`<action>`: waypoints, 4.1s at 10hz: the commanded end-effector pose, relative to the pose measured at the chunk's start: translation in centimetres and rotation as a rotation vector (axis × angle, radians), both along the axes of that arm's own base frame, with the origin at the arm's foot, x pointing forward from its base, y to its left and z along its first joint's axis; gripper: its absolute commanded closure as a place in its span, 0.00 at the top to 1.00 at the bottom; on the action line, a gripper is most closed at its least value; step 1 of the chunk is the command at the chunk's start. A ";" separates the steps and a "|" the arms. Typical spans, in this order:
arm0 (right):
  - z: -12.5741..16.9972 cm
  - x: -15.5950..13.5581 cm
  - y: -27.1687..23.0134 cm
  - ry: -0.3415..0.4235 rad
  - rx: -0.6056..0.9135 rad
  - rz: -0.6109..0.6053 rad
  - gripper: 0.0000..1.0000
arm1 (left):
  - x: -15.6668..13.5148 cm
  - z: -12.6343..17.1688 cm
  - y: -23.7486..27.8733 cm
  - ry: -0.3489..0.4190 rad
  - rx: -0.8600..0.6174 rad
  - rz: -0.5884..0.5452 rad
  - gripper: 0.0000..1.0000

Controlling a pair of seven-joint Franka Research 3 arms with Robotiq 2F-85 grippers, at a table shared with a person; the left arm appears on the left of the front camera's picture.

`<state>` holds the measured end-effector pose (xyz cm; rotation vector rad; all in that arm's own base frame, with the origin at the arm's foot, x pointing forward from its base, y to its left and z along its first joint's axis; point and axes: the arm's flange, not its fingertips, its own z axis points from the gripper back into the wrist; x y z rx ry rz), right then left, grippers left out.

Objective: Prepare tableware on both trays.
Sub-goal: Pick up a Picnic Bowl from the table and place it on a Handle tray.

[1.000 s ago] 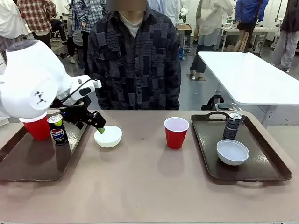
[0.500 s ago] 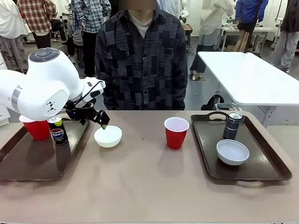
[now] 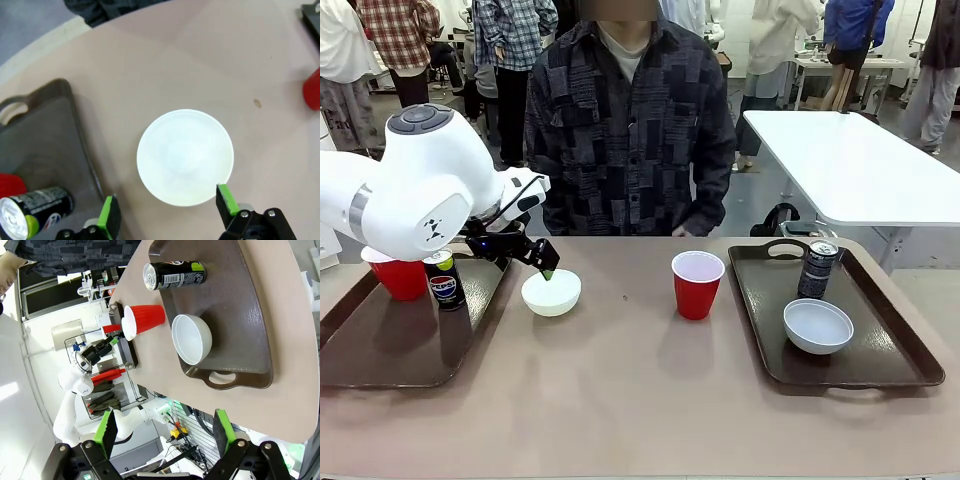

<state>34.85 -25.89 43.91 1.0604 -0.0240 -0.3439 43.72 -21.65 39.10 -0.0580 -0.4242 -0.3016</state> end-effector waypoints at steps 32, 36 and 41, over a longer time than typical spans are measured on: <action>-0.1 -0.2 0.1 -0.001 0.004 -0.002 1.00 | -5.6 8.4 13.5 0.145 -0.080 0.250 0.04; -0.1 -0.2 0.1 -0.001 0.004 -0.002 1.00 | -3.5 6.2 18.3 0.209 -0.047 0.246 0.04; -0.1 -0.2 0.1 -0.001 0.004 -0.002 1.00 | -1.8 -0.3 20.1 0.233 0.062 0.236 0.04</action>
